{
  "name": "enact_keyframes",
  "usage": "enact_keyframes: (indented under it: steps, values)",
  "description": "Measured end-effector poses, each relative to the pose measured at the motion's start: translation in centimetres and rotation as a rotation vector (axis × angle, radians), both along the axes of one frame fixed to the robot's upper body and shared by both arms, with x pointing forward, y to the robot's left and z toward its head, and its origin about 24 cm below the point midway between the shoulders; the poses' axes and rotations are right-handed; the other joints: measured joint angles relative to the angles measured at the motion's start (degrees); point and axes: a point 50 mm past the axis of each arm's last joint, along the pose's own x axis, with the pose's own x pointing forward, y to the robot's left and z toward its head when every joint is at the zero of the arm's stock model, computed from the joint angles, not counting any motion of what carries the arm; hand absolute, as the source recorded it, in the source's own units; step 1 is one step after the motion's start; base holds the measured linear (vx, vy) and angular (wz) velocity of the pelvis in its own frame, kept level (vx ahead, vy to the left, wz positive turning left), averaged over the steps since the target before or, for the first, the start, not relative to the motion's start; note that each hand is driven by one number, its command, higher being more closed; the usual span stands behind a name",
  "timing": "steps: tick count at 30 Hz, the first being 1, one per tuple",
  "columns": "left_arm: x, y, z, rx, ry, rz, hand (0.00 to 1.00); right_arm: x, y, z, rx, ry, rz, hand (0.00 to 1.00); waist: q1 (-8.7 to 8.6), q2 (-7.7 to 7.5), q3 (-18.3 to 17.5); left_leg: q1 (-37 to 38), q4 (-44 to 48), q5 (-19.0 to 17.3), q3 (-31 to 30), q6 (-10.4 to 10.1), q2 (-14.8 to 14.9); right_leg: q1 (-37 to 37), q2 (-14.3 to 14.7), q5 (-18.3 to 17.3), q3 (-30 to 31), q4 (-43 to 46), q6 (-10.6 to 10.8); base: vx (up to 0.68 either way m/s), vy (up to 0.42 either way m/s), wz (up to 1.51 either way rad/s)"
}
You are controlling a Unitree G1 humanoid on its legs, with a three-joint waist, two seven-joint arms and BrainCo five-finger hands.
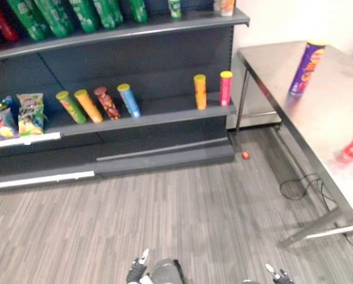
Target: Put the gum and the chips on the shelf.
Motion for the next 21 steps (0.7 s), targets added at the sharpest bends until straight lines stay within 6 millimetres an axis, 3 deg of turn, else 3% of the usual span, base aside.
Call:
enact_keyframes:
  steps: [1, 2, 3, 4, 5, 6, 8, 10, 12, 13, 15, 16, 17, 18, 21]
  values:
    - [-0.2, 0.1, 0.0, 0.001, 0.006, 0.014, 0.0, 0.2, 0.3, 0.0, 0.0, -0.004, 0.021, 0.0, 0.23, -0.11, -0.11, 0.63, -5.4, 4.4, -0.1, -0.19, -0.44, 1.06, -1.03, -1.12, 1.19, -0.16, 1.82, 0.43, 0.403, -0.41]
    - [-0.3, 0.5, 0.0, 0.006, 0.007, 0.031, 0.0, 0.4, 1.0, -0.1, 0.014, -0.001, 0.041, 0.0, 0.75, -1.44, -0.93, 1.01, -4.78, 6.5, 0.76, 1.28, -1.86, 1.76, -2.09, -1.68, 2.9, -1.13, 1.95, 0.56, 0.433, -0.4]
    - [-0.5, 1.2, 0.1, 0.026, 0.013, 0.04, 0.0, 0.2, 2.4, -0.4, 0.05, 0.005, 0.055, 0.0, 0.78, -3.16, -3.3, 0.46, -3.86, 3.46, 2.35, 1.29, -3.34, 2.08, -2.87, -0.14, 6.45, -3.91, -0.26, 0.51, 0.33, -0.27]
    - [-0.6, 1.4, 0.1, 0.028, 0.013, 0.051, 0.0, 0.5, 2.7, -0.3, 0.056, -0.004, 0.058, 0.0, 0.93, -3.54, -3.95, -0.01, -2.84, 2.02, 2.65, 1.43, -3.35, 2.06, -2.8, 1.74, 8.28, -4.95, -1.1, 0.42, 0.24, -0.26]
    - [-0.8, 1.6, 0.0, 0.029, 0.02, 0.066, 0.0, 0.9, 3.0, -0.3, 0.063, -0.014, 0.061, 0.0, 1.15, -3.96, -4.23, 0.0, -1.28, 0.23, 3.38, 1.65, -3.21, 2.04, -2.72, 4.96, 10.94, -5.87, -1.33, 0.46, 0.364, -0.26]
    - [-1.3, 1.8, -0.1, 0.031, 0.039, 0.076, 0.0, 1.0, 3.5, -0.3, 0.079, -0.017, 0.046, 0.0, 1.05, -4.62, -5.5, 0.31, 0.49, -1.06, 3.84, 3.65, -3.91, 2.63, -3.42, 9.04, 13.76, -6.94, -0.36, 0.52, 0.42, -0.19]
    - [-2.0, 2.1, -0.3, 0.038, 0.074, 0.047, 0.0, 0.4, 3.9, -0.6, 0.102, 0.007, 0.007, 0.0, 0.92, -5.96, -8.27, 1.91, -0.02, -1.88, 5.25, 4.94, -6.58, 2.37, -5.67, 12.34, 15.77, -6.16, -0.07, 0.48, 0.341, -0.1]
    - [-2.2, 1.6, -0.5, 0.036, 0.106, -0.024, 0.0, 0.0, 3.4, -0.7, 0.099, 0.021, -0.024, 0.0, 0.93, -5.21, -9.38, 5.68, -3.52, -2.22, 6.03, 5.4, -8.75, -0.65, -6.51, 16.66, 18.51, 1.7, -0.11, 0.38, 0.22, -0.11]
    - [-2.1, 1.0, -0.6, 0.051, 0.127, -0.147, 0.0, 0.1, 2.4, -0.6, 0.073, 0.021, -0.017, 0.0, -0.8, -3.41, -8.01, 12.78, -8.34, -2.87, 6.46, 6.41, -10.45, -8.07, -5.6, 23.66, 21.06, 21.34, 2.78, 0.4, 0.179, 0.06]
    - [-2.1, 1.1, -0.6, 0.055, 0.135, -0.168, 0.0, 0.1, 2.4, -0.6, 0.071, 0.021, -0.013, 0.0, -1.27, -3.35, -7.66, 14.42, -8.67, -2.95, 6.52, 6.52, -10.48, -9.88, -4.9, 23.65, 21.25, 26.36, 2.81, 0.34, 0.096, 0.05]
    - [-2.0, 1.1, -0.6, 0.069, 0.142, -0.223, 0.0, 0.4, 2.3, -0.5, 0.066, 0.012, -0.007, 0.0, -1.9, -3.13, -6.03, 20.75, -11.2, -2.97, 6.98, 6.52, -10.49, -14.91, -2.96, 21.5, 18.66, 38.28, -0.29, 0.22, 0.016, -0.15]
    - [-2.1, 0.9, -0.6, 0.067, 0.146, -0.243, 0.0, 0.8, 1.9, -0.4, 0.053, -0.001, 0.0, 0.0, -2.05, -2.8, -5.67, 24.44, -13.17, -2.96, 8.05, 6.49, -10.38, -18.02, -2.83, 17.66, 14.87, 41.66, -2.31, 0.47, -0.123, -0.54]
    - [-1.8, -0.1, -0.8, 0.046, 0.142, -0.248, 0.0, 1.5, 1.1, 0.0, 0.021, -0.023, 0.028, 0.0, -2.04, -0.84, -4.58, 29.88, -18.51, -3.13, 6.71, 1.1, -8.92, -18.34, -1.06, 13.73, -0.74, 20.23, -4.3, 0.5, -0.162, -0.6]
    - [-1.6, -0.9, -0.9, 0.023, 0.138, -0.248, 0.0, 2.3, 0.4, 0.3, -0.003, -0.046, 0.036, 0.0, -2.15, 1.01, -3.36, 29.72, -19.33, -2.33, 6.67, 0.75, -8.17, -17.56, 0.56, 13.68, -1.24, 16.58, -4.36, 0.44, -0.176, -0.55]
    - [-1.2, -1.1, -0.8, 0.017, 0.128, -0.239, 0.0, 2.3, 0.3, 0.3, -0.002, -0.046, 0.03, 0.0, -2.2, 1.1, -1.86, 30.19, -19.98, -0.42, 6.61, -0.05, -8.0, -17.03, 0.86, 13.68, -2.09, 14.88, -4.36, 0.08, -0.067, -0.26]
